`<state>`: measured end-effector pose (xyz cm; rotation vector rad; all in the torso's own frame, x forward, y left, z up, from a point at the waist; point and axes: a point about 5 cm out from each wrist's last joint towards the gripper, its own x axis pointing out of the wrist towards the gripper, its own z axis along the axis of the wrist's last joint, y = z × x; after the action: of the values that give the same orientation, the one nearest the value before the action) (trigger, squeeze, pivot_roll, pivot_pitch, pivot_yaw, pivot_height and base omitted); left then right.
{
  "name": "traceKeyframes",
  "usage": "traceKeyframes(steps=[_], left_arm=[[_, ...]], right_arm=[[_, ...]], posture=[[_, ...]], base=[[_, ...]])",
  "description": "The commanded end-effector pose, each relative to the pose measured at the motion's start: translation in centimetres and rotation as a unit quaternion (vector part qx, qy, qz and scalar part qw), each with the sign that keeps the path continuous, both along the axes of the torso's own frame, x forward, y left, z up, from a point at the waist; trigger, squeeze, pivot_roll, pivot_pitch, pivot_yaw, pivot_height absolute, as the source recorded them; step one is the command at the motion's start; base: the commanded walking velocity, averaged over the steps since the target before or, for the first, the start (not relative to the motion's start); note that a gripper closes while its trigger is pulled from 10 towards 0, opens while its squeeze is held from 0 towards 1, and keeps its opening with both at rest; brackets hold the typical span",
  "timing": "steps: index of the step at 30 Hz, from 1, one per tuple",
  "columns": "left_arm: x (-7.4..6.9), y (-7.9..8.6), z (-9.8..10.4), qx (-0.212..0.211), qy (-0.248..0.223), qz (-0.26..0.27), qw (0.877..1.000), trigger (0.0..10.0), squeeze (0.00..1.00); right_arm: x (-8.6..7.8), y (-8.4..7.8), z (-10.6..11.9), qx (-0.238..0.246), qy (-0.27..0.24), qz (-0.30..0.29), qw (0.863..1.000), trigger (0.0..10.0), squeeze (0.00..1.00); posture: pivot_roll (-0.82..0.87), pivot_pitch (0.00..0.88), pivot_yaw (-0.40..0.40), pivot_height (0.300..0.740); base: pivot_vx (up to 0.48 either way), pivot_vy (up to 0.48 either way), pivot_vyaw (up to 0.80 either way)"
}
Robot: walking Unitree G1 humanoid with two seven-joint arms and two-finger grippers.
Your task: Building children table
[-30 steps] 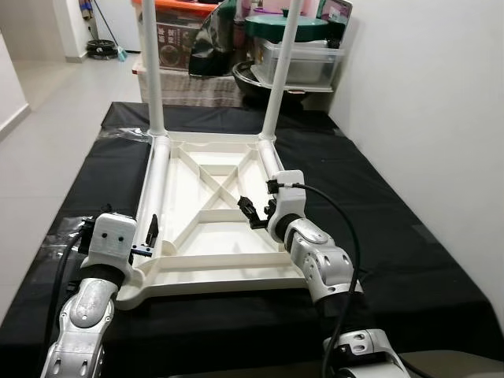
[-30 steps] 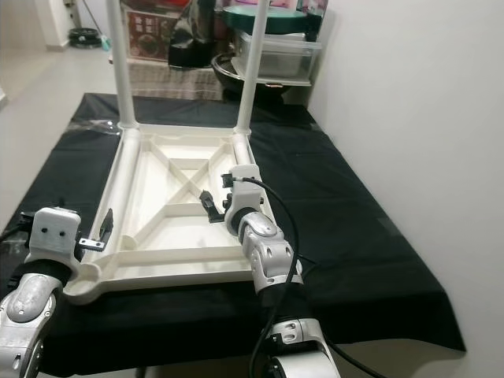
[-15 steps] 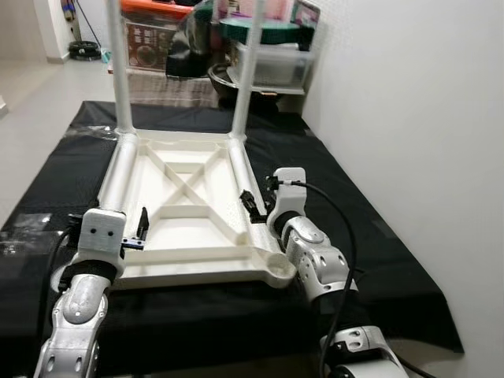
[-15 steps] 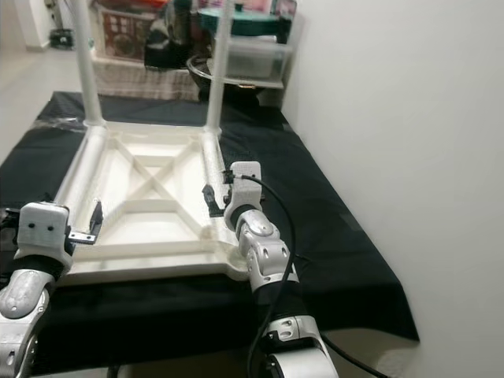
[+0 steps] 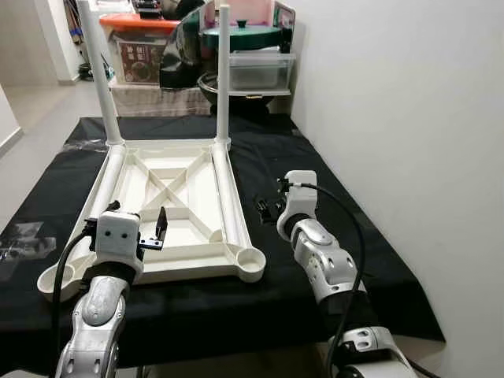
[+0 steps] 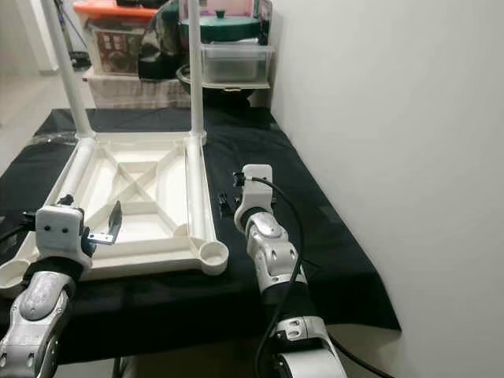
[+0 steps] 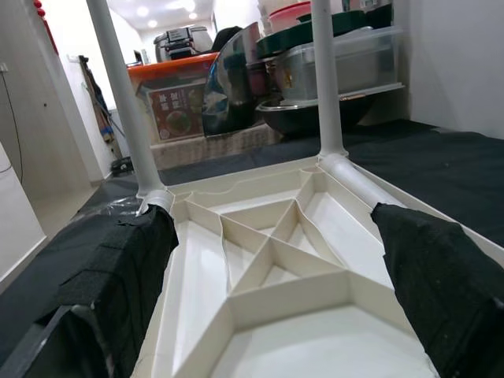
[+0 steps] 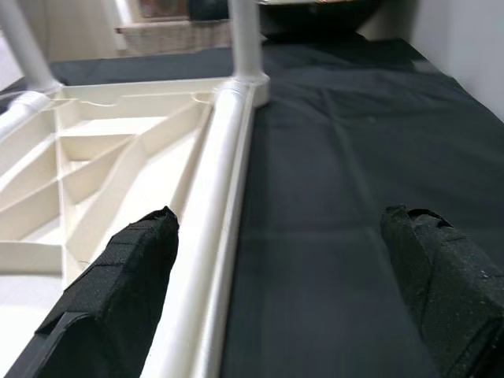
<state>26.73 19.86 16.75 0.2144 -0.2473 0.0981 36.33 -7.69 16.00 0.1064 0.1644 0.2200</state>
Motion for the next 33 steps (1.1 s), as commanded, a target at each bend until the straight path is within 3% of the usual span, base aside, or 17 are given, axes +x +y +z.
traceKeyframes(steps=[1, 15, 24, 31, 33], left_arm=[[0.2, -0.4, 0.2, -0.006, -0.006, -0.005, 1.000, 10.0, 0.00], [0.3, -0.9, 0.0, -0.009, -0.004, -0.013, 1.000, 10.0, 0.00], [0.4, -1.1, -0.2, -0.012, -0.001, -0.009, 1.000, 10.0, 0.00], [-0.3, 0.1, -1.4, -0.004, 0.027, 0.024, 0.999, 10.0, 0.00], [-1.0, 2.1, -3.2, 0.004, 0.069, 0.094, 0.993, 10.0, 0.00]], right_arm=[[0.1, 0.4, 0.2, -0.008, -0.007, 0.010, 1.000, 10.0, 0.00], [0.1, 0.3, -0.2, -0.007, 0.001, 0.016, 1.000, 10.0, 0.00], [0.1, 0.4, -0.3, -0.010, 0.007, 0.035, 0.999, 10.0, 0.00], [-0.1, 1.3, -0.3, 0.052, 0.052, 0.057, 0.996, 10.0, 0.00], [-0.2, 2.2, -0.5, 0.066, 0.084, 0.096, 0.990, 10.0, 0.00]], posture=[[0.09, 0.000, -0.102, 0.740], [0.08, 0.000, -0.102, 0.740], [0.09, 0.000, -0.101, 0.740], [0.09, 0.000, -0.101, 0.740], [0.09, 0.000, -0.101, 0.740]], base=[[0.386, 0.000, 0.00], [0.380, 0.000, 0.04], [0.084, 0.000, 0.00], [0.000, 0.000, 0.00], [0.000, 0.000, 0.00]])
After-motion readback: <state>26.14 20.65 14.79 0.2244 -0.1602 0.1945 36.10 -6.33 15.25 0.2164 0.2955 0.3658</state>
